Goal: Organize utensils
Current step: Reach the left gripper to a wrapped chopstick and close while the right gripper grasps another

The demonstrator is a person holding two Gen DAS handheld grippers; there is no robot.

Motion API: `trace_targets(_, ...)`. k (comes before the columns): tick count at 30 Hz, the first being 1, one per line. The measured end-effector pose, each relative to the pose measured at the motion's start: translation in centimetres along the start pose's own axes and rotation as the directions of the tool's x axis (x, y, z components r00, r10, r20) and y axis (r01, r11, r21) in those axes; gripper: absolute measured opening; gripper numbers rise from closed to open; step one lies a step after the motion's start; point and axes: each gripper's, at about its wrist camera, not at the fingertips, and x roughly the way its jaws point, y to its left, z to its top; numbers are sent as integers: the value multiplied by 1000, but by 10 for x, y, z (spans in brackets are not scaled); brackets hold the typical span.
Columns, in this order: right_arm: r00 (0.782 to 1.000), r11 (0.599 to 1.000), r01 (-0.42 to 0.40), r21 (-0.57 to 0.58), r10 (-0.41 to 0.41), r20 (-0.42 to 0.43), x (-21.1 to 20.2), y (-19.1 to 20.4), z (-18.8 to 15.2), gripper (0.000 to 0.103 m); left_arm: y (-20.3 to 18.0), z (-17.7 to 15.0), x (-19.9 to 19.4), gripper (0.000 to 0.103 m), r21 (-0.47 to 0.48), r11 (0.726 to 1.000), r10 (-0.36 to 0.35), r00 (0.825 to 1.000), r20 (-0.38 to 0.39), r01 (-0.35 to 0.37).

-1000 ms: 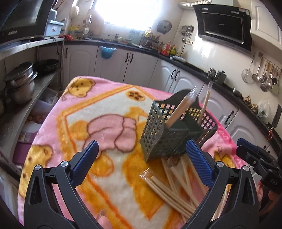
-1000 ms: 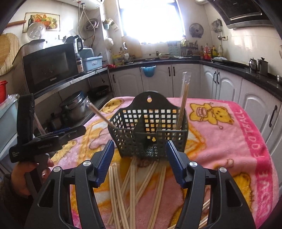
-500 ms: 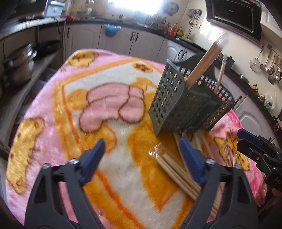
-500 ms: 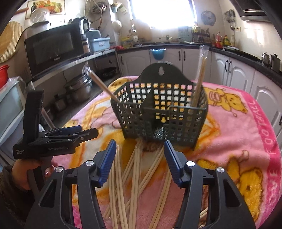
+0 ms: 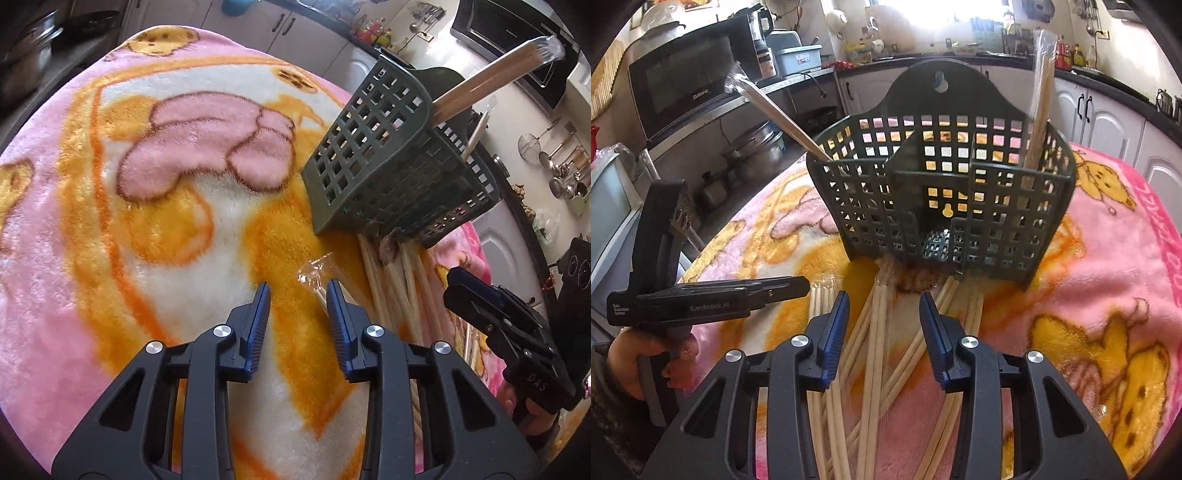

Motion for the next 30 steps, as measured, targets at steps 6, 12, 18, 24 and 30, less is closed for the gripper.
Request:
trace_targets(6,999,1000,-23,21,24,-48,19,-7,6,36,-2,7,10,23,4,1000,-2,1000,-2,2)
trace_targets(12,995,999,-20,25,22,-94,40,-7,13,36,4,11,15,10,-6,1000,4,1000,10,-4)
trace_targets(18,990,999,-9,31,13,-140,63,-6,16,33,18,11,14,2,-56,998,-38,999,6,38)
trace_targets(24,991,998,-24,59,31,-134,66,-10,19,13,27,9,4,1,-87,994,-59,998,17,60)
trace_targets(30,995,994,-35,100,43,-84,45,-21,18,11,29,8,-26,1,-89,993,-66,993,95,75)
